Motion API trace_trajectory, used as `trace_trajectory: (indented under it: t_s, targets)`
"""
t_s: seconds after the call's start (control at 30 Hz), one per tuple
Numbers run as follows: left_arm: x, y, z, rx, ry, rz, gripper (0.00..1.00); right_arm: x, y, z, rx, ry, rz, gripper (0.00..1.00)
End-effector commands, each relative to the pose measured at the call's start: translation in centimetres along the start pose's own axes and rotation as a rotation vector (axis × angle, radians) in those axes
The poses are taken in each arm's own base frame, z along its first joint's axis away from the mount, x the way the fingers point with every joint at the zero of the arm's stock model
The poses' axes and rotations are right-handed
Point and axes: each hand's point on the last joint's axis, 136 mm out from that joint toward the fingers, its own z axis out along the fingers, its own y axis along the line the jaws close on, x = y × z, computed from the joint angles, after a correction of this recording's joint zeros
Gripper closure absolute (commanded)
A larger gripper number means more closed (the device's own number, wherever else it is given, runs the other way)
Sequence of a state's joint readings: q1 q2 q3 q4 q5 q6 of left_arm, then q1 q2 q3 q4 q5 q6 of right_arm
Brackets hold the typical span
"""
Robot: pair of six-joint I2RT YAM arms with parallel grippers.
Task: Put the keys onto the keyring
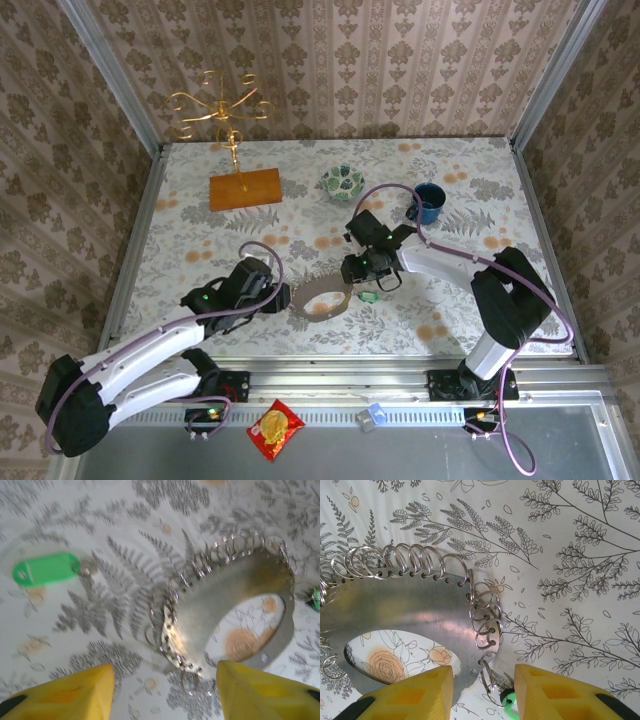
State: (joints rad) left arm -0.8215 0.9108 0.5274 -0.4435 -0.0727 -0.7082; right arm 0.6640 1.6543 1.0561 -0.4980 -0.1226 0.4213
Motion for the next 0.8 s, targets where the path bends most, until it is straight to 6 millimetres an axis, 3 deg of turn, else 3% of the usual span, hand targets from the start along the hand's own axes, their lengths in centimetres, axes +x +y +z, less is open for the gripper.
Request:
trace_trajectory:
  t_s: [0.0,0.17,0.33,0.6,0.77]
  targets:
    - [3.6,-1.1,0.0,0.053,0.168,-0.101,0.46,0.2,0.0,-0.6,0.006,-0.012,-0.014,0.63]
    - [7.1,-3.6,0.7,0.143,0.354,-0.171,0.47,-0.2,0.2,-0.7,0.000,-0.018,-0.026,0.63]
    - [9.3,-4.7,1.9,0.168,0.483,-0.209,0.48,-0.3,0.3,-0.9,0.000,-0.025,-0.036,0.63]
    - [8.8,-5.0,4.0,0.190,0.453,-0.280,0.56,-0.1,0.2,-1.2,-0.003,-0.033,-0.039,0.63]
    - [8.2,-3.8,4.4,0.185,0.442,-0.329,0.60,-0.1,0.3,-1.0,-0.006,-0.029,-0.041,0.63]
